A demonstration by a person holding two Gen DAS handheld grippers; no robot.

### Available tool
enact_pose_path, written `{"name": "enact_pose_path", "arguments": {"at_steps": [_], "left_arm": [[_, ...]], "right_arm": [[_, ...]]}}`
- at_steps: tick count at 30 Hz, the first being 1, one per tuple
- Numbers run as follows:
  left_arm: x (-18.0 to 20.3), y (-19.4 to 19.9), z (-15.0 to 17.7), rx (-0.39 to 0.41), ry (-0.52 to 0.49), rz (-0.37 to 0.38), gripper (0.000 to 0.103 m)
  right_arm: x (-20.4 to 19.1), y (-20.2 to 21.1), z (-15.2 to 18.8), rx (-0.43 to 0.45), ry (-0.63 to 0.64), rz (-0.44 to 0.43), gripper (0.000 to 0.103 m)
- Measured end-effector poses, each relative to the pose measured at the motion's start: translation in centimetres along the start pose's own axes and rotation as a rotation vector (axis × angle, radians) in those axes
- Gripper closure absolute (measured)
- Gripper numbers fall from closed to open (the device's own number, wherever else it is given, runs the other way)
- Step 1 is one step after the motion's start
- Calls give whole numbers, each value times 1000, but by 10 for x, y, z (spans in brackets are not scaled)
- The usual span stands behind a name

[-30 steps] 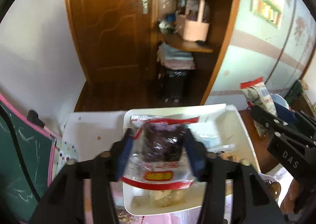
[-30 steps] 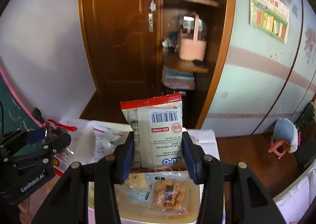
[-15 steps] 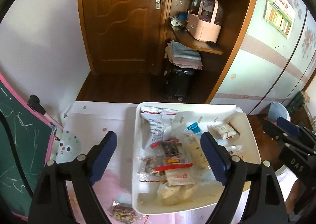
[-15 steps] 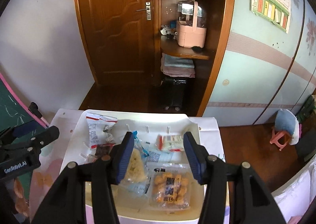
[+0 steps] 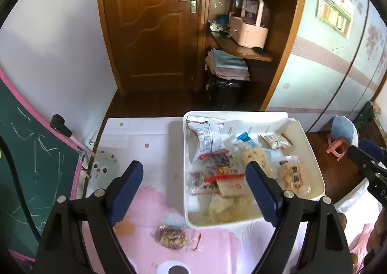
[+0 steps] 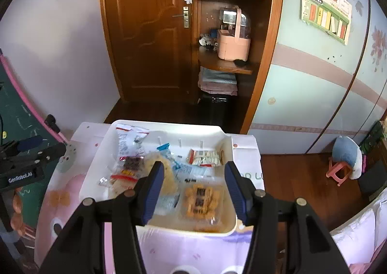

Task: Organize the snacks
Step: 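Move both tools back to the cloth toward the nut packet and chocolate packet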

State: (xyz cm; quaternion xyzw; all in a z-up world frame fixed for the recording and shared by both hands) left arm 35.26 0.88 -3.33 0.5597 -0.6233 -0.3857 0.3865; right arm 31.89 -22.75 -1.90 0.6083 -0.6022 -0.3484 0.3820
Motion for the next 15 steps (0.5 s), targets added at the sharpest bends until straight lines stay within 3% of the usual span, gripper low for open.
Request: {"name": "enact_pose_path", "arguments": {"at_steps": [8,15], "left_arm": [[-1,36,63,12,-85,35,14],[-5,39,133,-20,-161,65,14]], "right_arm": [[-10,39,59,1,78,33,51],[-5,39,126,-46,74,20,51]]}}
Point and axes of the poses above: each gripper's, at about its wrist camera, not at the fingertips, and y roughly against the way its jaws point, x to its right, z to its underside, the point moved 5 cm from there along -y, roughly the way its jaws point, and after that the axes turned 15 degrees about -x, right-handed, at the moved point
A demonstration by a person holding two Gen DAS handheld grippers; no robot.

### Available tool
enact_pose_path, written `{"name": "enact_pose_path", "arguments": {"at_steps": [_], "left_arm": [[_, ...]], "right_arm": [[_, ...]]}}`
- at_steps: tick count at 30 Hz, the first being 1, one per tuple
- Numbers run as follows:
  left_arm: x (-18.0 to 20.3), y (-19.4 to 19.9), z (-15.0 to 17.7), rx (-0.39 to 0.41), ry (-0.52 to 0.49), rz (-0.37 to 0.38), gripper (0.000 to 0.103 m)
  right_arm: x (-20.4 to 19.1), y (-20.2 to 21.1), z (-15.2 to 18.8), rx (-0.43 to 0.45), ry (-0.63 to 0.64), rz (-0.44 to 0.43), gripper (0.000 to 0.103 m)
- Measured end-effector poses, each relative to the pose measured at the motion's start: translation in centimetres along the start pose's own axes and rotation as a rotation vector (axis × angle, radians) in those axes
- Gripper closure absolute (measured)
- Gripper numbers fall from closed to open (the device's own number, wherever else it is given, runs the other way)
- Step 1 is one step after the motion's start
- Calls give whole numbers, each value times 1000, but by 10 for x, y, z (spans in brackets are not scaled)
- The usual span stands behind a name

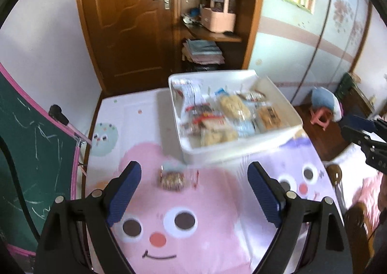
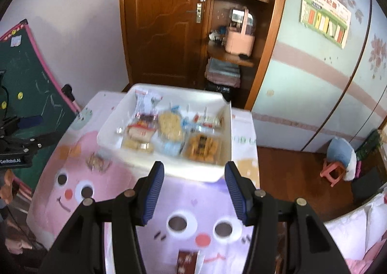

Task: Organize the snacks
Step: 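Move both tools back to the cloth toward the nut packet and chocolate packet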

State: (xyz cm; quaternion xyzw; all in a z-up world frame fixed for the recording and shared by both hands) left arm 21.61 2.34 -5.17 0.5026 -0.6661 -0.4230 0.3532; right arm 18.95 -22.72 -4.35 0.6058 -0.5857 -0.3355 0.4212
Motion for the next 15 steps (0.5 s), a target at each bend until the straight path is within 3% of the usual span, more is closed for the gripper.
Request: {"name": "enact_pose_path", "arguments": {"at_steps": [7,15], "left_arm": [[-8,-23,57,-67,-34,10,14],[-23,-56,99,-135,-15,31,14]], "right_arm": [[-1,-35,70,-91,-36,6,51],[1,-110,151,-297,-129,-20,51]]}}
Point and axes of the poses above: each gripper's, at about its wrist camera, not at the fingertips, and y roughly against the way its jaws point, x to its right, z to its underside, the point moved 5 cm from there along -y, roughly the way its jaws point, and after that the axes turned 15 degrees about -x, right-handed, at the moved point
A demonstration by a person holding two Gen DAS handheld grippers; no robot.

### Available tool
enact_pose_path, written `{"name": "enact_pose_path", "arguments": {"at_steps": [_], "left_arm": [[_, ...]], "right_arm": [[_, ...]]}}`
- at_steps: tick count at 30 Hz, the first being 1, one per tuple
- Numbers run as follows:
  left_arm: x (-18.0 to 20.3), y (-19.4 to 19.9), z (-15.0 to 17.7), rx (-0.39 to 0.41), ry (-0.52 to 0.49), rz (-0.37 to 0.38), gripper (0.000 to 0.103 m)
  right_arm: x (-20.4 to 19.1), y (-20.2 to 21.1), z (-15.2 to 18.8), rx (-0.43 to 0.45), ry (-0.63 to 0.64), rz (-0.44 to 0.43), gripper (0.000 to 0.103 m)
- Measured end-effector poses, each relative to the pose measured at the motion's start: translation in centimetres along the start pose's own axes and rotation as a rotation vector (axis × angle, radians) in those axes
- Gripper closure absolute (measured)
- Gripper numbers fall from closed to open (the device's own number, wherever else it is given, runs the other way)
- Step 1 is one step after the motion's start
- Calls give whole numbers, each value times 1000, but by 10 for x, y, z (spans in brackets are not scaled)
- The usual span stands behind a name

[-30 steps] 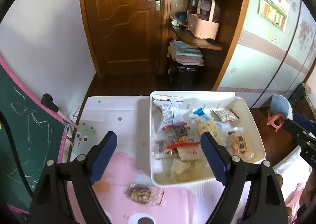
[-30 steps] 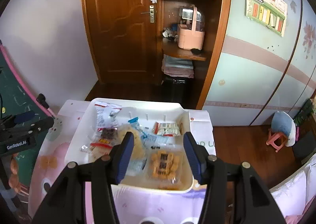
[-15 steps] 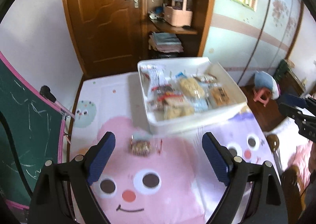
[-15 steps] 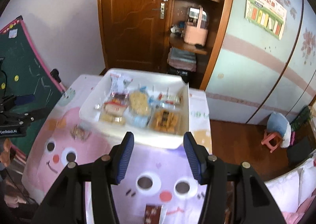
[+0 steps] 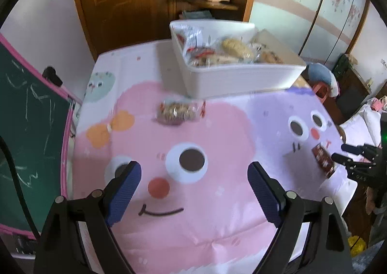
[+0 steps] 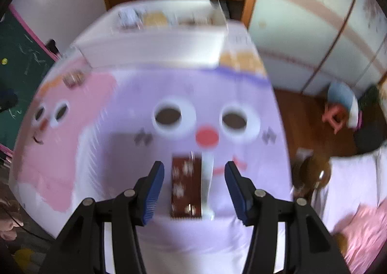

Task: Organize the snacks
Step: 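Move both tools back to the cloth toward the nut packet and chocolate packet, then grasp the clear nut packet with the left tool while the right tool grasps the chocolate packet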

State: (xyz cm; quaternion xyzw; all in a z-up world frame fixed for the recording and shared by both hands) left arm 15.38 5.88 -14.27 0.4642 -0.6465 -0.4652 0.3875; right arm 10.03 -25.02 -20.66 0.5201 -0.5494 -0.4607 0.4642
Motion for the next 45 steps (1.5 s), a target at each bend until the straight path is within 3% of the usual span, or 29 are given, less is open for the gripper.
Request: {"name": "enact_pose_path", "arguments": {"at_steps": [12,17,19,22,28,37,41,45], "left_arm": [[-15,-32,6,-43,-15,-47,14],[-21,-39,0,-58,-4,-35,14],[-22,-41,-4,-57,0,-31,14],[-23,-43,-14,-53,5,-18,14],[-24,-56,-48,-50,40,21,14],[-30,-106,-107,-114,198,130,14],[-42,-120,-118,-79,313,140,14],[-45,-141,-118,-114,388,156,14]], "right_arm": [[0,-36,15,-64,-16,-12,51],[-6,-39,13,-64,17,32,51],[-8,-39,13,-64,31,18,61],[-14,-39,10,-54,57,37,66],[-28,-41,-3,-38,90,41,67],[-43,-46,-30,-21,115,9,68],[-46,-46,-34,-17,124,-2,68],[-48,-47,-37,-16,125,-16,68]]}}
Point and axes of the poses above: each gripper's, at about its wrist camera, not at the fingertips, and y roughly against the way its jaws point, x to its right, z to its underside, the point moved 5 cm from there along -y, roughly the way its jaws point, and after that the axes turned 15 degrees about -x, right-handed, at the moved point
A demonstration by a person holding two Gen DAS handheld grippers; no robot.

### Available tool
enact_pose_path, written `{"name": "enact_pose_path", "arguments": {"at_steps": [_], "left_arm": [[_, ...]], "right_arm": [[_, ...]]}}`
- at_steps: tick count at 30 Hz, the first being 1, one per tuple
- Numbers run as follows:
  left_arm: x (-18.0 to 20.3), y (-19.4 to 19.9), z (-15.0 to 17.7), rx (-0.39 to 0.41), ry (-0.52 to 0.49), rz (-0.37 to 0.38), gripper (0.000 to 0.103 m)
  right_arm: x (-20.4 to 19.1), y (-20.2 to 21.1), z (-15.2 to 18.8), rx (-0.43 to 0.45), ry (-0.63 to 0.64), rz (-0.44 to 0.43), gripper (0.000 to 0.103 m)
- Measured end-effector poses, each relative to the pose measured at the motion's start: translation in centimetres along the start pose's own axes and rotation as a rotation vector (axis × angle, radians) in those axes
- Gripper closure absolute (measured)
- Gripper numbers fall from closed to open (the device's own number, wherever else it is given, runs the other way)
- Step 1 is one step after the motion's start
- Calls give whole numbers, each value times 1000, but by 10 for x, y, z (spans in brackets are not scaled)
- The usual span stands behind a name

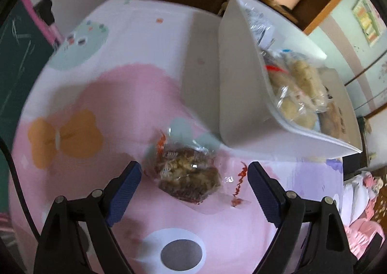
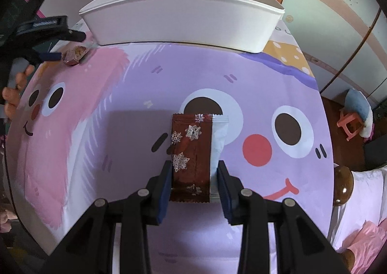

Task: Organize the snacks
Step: 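Grasp the clear nut packet with the left tool while the right tool grasps the chocolate packet, then lift both packets up over the white bin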

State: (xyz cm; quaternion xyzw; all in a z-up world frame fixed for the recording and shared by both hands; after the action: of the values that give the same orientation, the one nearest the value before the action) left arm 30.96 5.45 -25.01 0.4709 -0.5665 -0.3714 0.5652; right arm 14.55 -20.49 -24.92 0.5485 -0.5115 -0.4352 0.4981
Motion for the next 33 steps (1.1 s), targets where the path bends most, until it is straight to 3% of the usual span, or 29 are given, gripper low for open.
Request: {"name": "enact_pose_path", "arguments": {"at_steps": [4,5,7,9,16,25,29,33], "left_arm": [[6,-7,3,20,-11,-47,19],[8,-7,4,28,-16,-57,24],[9,-8,5,43,-27,-110,44],[13,-9,8,49,-45,-134,50],[22,-8,31,64,-112,-176,52],[78,35,82,30,-333,-111,52],[111,74,80,86,-404,-95,52],[144,117,57,180,-461,-125,52]], "right_arm": [[1,-1,-1,0,0,-9,68],[2,-1,-1,1,0,-11,68],[3,-1,-1,1,-5,-17,68],[3,0,1,2,-11,-23,68],[7,0,2,2,-18,-44,68],[9,49,-18,117,-15,-86,68],[5,89,-45,207,16,-70,68],[4,138,-83,315,40,-23,68]]}}
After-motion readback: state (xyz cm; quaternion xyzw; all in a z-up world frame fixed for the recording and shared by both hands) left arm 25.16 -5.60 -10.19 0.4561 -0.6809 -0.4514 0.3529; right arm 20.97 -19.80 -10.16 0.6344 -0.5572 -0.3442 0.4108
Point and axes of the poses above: each gripper's, at about its wrist camera, not at the fingertips, and y roughly against the way its jaws point, x to its right, z to its underside, the point moved 5 cm from there along -y, roughly the way its jaws point, and after that the axes turned 15 degrees about -x, right-handed, at the moved point
